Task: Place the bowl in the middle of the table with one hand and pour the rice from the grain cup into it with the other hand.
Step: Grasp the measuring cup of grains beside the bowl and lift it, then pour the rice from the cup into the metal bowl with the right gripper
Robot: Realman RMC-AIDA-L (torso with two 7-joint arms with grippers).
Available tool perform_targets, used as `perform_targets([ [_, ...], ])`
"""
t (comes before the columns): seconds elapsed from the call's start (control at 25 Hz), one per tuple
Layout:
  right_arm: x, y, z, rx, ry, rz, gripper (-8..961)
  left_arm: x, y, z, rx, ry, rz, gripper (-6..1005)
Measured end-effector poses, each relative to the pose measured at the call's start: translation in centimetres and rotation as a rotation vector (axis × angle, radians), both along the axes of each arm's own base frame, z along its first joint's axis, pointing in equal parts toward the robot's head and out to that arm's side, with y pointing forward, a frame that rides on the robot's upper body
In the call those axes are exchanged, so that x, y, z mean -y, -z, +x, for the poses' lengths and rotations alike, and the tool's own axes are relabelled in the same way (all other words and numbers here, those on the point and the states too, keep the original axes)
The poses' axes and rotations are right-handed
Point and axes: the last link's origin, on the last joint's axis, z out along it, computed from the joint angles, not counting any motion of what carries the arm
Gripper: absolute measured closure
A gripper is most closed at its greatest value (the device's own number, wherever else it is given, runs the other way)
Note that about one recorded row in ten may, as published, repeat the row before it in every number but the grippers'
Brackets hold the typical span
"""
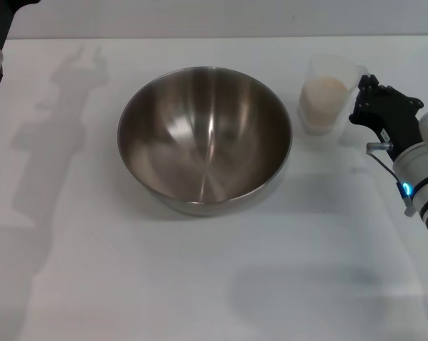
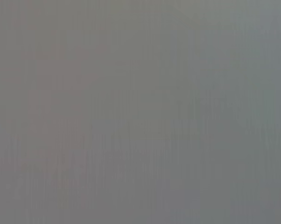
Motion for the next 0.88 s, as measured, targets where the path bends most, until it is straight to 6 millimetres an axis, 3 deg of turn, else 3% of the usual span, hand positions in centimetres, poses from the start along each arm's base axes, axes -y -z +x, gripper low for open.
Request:
perform_targets([
  [0.6,1.1,-1.4,-0.6,0.109,-0.078,0.123,948,-0.1,-0.5,-0.3,0.007,-0.01,0.016,708],
  [0.88,0.0,-2.7,-1.6,0.133,-0.129,0.143,949,-0.3,-0.6,-0.1,0.009,-0.007,0.019,708],
])
